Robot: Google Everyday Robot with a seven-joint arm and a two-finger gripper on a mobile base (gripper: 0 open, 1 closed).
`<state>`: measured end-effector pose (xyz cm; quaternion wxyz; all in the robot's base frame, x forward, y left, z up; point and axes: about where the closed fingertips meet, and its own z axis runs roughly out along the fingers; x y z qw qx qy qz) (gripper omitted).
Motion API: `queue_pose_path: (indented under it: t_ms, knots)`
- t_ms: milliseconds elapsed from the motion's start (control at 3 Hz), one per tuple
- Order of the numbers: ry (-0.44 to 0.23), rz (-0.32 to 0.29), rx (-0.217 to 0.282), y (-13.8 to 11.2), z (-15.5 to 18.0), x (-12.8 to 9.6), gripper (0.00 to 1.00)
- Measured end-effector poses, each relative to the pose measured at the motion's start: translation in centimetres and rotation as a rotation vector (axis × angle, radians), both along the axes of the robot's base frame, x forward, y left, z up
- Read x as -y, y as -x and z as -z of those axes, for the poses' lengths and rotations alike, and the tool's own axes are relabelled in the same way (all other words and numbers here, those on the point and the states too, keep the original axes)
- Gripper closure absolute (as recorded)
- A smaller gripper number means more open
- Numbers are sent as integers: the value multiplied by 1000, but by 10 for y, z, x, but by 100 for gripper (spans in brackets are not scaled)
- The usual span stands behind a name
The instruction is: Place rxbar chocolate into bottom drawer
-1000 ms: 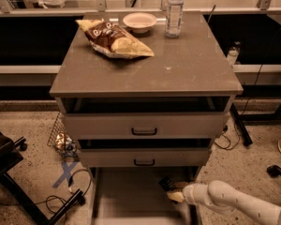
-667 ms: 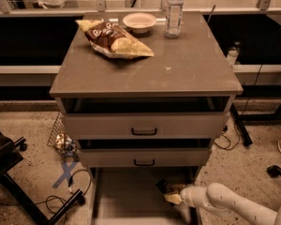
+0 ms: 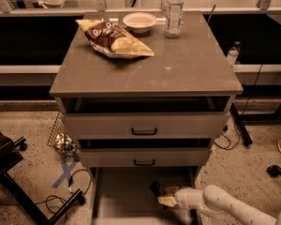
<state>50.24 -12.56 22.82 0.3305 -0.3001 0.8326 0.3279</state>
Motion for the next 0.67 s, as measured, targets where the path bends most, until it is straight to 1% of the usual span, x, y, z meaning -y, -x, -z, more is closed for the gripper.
queue_pose_path:
  t_ms: [333,667]
  knots:
    - [-2,-3,-1,1,0,-2,62]
    - [-5,-7,-3,1,1,-5,31]
